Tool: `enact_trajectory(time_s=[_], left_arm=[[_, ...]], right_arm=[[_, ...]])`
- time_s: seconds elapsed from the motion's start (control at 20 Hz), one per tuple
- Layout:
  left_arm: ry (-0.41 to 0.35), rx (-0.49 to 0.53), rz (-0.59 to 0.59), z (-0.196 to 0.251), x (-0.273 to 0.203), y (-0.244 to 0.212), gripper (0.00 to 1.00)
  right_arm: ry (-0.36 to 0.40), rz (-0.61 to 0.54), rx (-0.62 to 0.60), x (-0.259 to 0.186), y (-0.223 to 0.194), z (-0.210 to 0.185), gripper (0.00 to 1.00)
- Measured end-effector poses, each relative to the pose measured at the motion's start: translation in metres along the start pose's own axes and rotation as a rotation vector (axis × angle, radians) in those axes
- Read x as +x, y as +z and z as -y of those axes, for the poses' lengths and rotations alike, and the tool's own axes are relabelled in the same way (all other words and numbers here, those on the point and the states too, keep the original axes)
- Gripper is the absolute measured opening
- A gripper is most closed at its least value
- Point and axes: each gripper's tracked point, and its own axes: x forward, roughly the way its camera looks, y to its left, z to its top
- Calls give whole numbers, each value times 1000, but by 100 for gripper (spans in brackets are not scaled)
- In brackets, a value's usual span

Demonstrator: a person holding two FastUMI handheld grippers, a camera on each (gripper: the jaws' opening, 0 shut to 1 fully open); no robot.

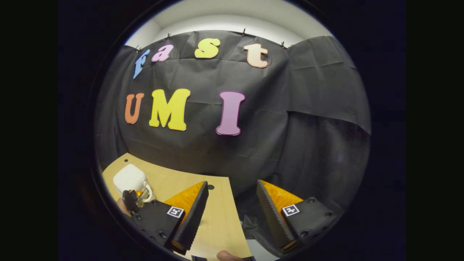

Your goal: First open the suitcase, pack the skin care products into it, and then close the suitcase.

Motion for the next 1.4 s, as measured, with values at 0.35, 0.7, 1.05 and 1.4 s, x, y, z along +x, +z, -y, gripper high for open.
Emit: enact_trajectory(time_s=[0.35, 0.7, 1.05, 1.4], left_arm=[[-6, 23, -14, -7, -7, 5, 16], [-12, -123, 25, -54, -21, 8, 3], [38, -389, 75, -177, -33, -29, 3], [68, -564, 28, -268, -18, -138, 3]], right_arm=[[35, -18, -16, 3, -14, 14, 80], [-1, -14, 38, 8, -13, 1, 79], [-55, -43, 50, 12, -15, -42, 80], [-83, -73, 42, 21, -16, -107, 80]])
